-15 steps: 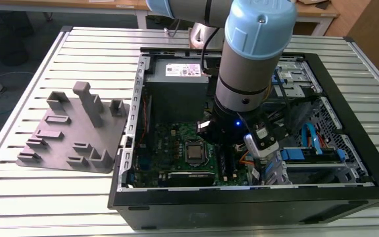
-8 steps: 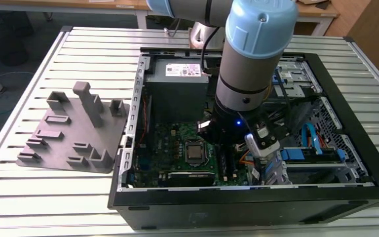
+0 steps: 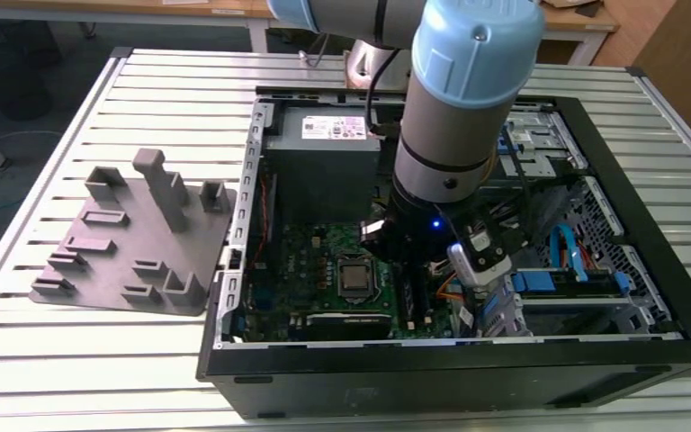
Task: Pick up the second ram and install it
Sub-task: 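Insert the second ram into the second slot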
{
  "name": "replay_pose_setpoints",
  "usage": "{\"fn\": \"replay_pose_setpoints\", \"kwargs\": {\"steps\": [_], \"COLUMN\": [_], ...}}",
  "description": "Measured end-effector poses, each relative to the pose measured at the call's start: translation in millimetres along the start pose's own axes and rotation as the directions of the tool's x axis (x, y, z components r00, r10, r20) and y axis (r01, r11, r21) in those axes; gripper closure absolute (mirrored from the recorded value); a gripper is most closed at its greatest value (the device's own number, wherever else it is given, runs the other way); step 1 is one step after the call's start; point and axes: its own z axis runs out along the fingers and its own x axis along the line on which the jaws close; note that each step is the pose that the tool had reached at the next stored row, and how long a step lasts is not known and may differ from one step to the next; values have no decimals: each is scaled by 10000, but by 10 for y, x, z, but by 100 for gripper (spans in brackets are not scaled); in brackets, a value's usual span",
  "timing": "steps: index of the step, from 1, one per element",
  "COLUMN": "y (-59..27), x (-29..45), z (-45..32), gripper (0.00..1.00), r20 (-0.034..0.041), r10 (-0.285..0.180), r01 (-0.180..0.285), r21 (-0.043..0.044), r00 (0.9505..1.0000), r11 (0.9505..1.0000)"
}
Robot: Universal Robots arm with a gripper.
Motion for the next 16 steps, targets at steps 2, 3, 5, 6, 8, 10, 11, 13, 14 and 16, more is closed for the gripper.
{"fn": "replay_pose_setpoints", "kwargs": {"steps": [2,3,5,6,8,10,11,13,14,16], "y": [1,1,2,1,1,1,0,0,0,0], "x": [0,0,0,0,0,0,-1,-2,-2,-2], "z": [2,3,5,8,18,34,42,50,50,50], "gripper": [89,89,89,89,89,89,89,89,89,89], "r20": [-1,0,-1,-1,-1,-3,-3,-4,-4,-4], "r10": [-7,-9,-10,-10,-10,-10,-10,-10,-10,-10], "r01": [7,9,10,10,10,10,10,10,10,10], "r21": [-37,-54,-57,-58,-59,-57,-57,-56,-57,-55], "r00": [10000,10000,10000,10000,10000,10000,10000,10000,10000,10000], "r11": [10000,10000,10000,10000,10000,10000,10000,10000,10000,10000]}}
